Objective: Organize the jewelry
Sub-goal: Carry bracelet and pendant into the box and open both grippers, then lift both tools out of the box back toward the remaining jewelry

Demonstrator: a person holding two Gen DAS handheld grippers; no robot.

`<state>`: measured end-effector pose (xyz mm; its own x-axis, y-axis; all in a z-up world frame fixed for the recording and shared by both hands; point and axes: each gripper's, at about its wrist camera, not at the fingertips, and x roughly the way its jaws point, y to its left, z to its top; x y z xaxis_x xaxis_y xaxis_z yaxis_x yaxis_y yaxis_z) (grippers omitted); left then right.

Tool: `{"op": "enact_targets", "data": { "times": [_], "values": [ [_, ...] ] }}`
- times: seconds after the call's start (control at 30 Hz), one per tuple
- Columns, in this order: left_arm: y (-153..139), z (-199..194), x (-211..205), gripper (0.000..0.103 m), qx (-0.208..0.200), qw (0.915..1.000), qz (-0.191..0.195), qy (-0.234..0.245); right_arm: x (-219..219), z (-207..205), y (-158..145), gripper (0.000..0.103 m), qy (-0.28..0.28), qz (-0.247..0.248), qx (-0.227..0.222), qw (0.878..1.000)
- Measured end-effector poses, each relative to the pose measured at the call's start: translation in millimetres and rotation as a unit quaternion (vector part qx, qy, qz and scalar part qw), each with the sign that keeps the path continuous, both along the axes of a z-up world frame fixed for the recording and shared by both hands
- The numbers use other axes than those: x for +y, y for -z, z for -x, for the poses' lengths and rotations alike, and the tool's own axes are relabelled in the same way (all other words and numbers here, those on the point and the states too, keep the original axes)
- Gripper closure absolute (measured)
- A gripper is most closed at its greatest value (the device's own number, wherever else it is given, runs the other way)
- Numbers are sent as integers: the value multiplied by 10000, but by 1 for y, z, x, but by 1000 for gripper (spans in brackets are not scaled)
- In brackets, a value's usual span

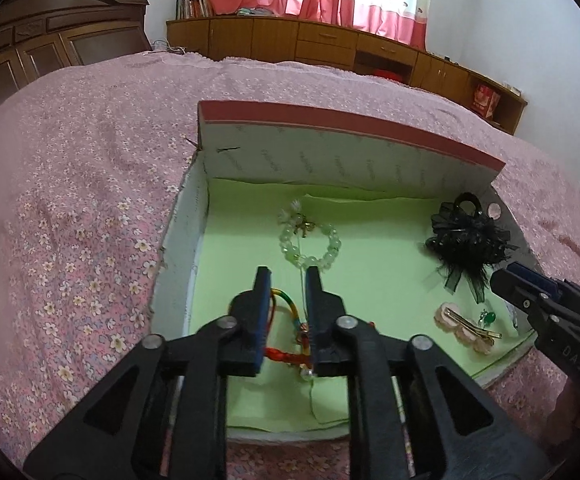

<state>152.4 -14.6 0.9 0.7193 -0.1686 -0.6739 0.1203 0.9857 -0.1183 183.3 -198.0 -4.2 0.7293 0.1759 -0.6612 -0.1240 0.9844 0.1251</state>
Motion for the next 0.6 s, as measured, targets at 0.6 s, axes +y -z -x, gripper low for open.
{"op": "enact_targets", "data": {
  "times": [0.6],
  "values": [
    [-37,46,16,74,-537,9979,324,-164,-13,46,-31,47,153,-601,-672,9958]
  ]
}}
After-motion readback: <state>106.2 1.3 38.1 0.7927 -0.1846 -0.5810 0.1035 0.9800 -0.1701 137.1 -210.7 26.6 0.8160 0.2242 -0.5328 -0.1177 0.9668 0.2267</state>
